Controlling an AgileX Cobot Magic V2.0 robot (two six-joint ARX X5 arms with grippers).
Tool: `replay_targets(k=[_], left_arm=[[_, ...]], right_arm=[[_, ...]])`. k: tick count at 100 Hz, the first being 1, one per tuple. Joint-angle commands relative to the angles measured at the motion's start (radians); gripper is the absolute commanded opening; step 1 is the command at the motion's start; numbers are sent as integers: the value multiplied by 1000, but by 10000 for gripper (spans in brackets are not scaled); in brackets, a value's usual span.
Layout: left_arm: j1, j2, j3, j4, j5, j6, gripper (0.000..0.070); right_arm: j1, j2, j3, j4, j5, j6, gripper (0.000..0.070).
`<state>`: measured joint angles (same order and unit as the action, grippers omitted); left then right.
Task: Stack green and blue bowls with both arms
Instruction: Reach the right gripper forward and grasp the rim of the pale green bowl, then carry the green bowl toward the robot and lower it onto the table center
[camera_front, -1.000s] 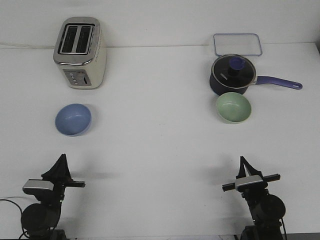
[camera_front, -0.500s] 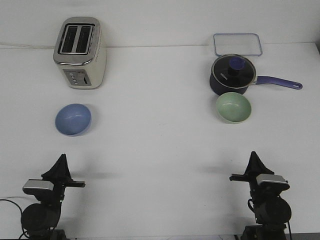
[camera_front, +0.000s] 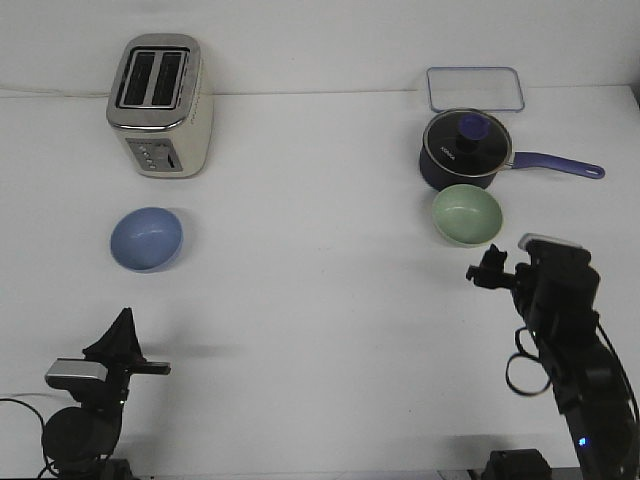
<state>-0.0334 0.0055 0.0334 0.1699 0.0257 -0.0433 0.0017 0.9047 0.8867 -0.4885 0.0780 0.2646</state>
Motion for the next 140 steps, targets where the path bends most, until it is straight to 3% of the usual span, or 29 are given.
replay_targets(k=[1,17,42,70,76,89,118,140], left_arm=[[-1,-1,-19,11,1,-3,15],[-1,-2,-19,11,1,-2,15],[-1,-2,-19,11,1,-3,15],[-1,-2,-19,11,1,-2,15],[-1,-2,-19,11,1,-2,15],[-1,-2,-19,11,1,-2,15],[-1,-2,-19,11,1,-2,15],[-1,-1,-19,11,1,0,15]], right_arm=[[-18,124,96,-15,1,-35,522],[-88,406,287,-56,-13,-77,521],[-168,777,511,-112,-136,-98,521],[-171,975,578,-118,-159,-121,512],[-171,996,578,-117,-162,-136,417],[-171,1003,578,-118,-179,-158,0],[-178,924,601,-182,-194,-180,0],[-172,726,601,-235,-319,-166,0]])
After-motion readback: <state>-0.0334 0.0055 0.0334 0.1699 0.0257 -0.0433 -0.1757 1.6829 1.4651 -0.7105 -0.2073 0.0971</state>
